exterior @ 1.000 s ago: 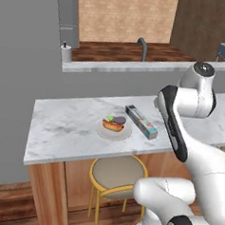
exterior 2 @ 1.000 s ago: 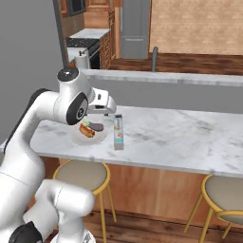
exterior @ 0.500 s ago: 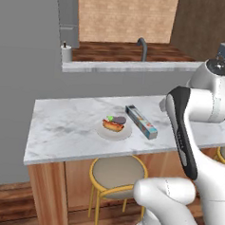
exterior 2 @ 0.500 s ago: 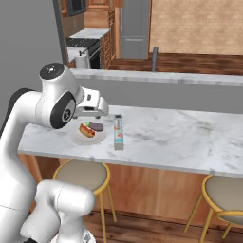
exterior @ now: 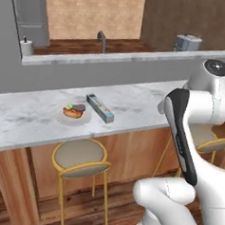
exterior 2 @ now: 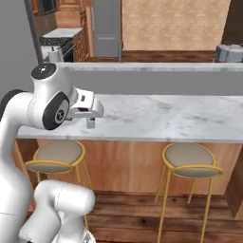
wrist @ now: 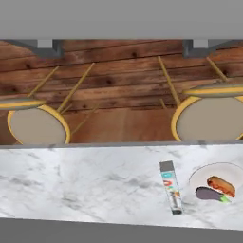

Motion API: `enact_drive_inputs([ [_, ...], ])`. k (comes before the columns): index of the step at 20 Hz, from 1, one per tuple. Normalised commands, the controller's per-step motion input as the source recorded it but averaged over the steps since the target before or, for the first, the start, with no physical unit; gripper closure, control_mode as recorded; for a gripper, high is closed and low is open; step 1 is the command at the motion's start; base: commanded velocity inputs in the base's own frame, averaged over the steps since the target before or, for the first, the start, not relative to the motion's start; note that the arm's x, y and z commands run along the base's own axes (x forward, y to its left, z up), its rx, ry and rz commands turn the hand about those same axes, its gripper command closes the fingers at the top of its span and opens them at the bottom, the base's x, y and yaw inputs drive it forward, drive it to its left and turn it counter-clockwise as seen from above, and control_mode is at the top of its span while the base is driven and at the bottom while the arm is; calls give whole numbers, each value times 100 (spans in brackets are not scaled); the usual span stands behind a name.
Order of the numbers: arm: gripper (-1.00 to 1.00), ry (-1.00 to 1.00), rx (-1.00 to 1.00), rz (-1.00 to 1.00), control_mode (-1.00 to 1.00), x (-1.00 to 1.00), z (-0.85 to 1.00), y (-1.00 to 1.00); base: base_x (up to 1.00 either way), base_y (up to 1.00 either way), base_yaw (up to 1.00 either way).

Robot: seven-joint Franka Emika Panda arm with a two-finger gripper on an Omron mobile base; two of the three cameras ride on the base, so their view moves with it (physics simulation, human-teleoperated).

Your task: Retrieve the tupperware and aluminum foil from the cabinet and place them on the dining counter near the plate with hot dog and eggplant to prepare for storing leftovers.

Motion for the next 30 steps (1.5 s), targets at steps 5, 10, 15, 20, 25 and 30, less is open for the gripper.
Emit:
enact_drive_inputs([
  [5,-100,0,0,0,100,0,0,0,1,-100,-47],
  [10,-100,0,0,0,100,0,0,0,22,-100,-51],
  [15,-100,0,0,0,100,0,0,0,51,-100,-48],
  [20,-100,0,0,0,100,0,0,0,67,-100,-46],
  [25,-100,0,0,0,100,0,0,0,87,-95,-38],
  [30,-100,0,0,0,100,0,0,0,100,-65,-19],
])
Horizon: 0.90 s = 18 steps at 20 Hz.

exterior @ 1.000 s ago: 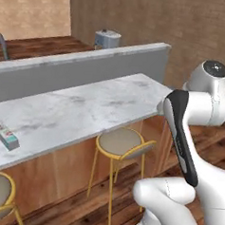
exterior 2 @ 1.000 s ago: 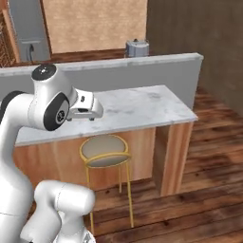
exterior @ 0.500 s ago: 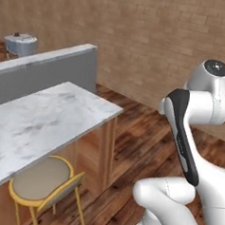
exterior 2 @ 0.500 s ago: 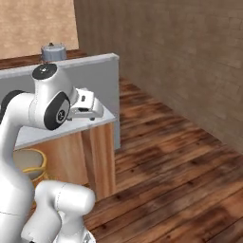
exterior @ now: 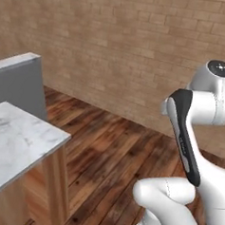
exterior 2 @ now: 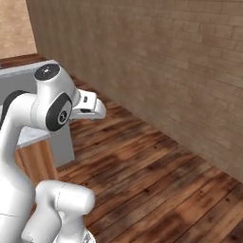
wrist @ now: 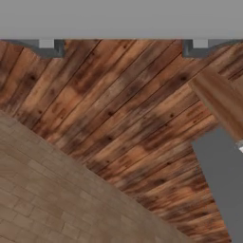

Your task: Retrieve the tupperware and aluminum foil from the cabinet and place them on the dining counter near the plate with hot dog and eggplant to prepare for storing leftovers.

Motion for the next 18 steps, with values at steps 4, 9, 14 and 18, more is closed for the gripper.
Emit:
enact_drive_inputs([
  [4,-100,0,0,0,100,0,0,0,100,-45,0],
  [9,-100,0,0,0,100,0,0,0,100,-31,32],
  [14,-100,0,0,0,100,0,0,0,100,-21,43],
  [18,-100,0,0,0,100,0,0,0,100,-24,41],
])
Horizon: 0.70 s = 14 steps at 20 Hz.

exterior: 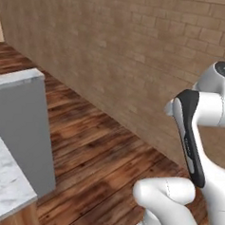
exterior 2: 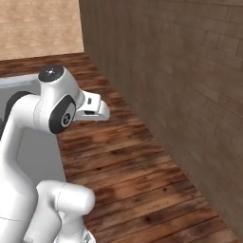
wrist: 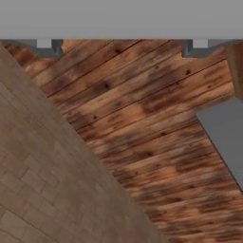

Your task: Retrieve the tupperware and aluminum foil from the cabinet and place them on the dining counter near the plate with hot dog and eggplant to prepare for storing leftovers.

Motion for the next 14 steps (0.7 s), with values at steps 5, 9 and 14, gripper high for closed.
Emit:
enact_drive_inputs([
  [5,-100,0,0,0,100,0,0,0,100,-49,13],
  [9,-100,0,0,0,100,0,0,0,100,-33,9],
  [14,-100,0,0,0,100,0,0,0,100,-12,13],
])
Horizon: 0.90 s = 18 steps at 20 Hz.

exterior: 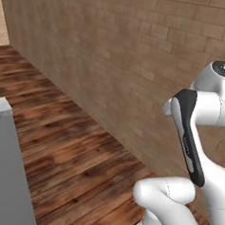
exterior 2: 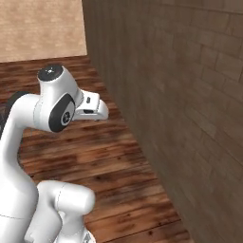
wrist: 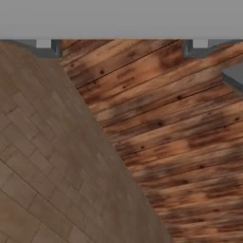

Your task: Retrieve the tupperware and aluminum foil from the cabinet and place them on the dining counter near the plate with hot dog and eggplant to prepare for storing leftovers.

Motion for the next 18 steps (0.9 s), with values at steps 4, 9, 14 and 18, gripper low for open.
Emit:
enact_drive_inputs([
  [4,-100,0,0,0,100,0,0,0,100,9,23],
  [9,-100,0,0,0,100,0,0,0,100,25,29],
  [14,-100,0,0,0,100,0,0,0,100,19,37],
  [18,-100,0,0,0,100,0,0,0,100,5,41],
])
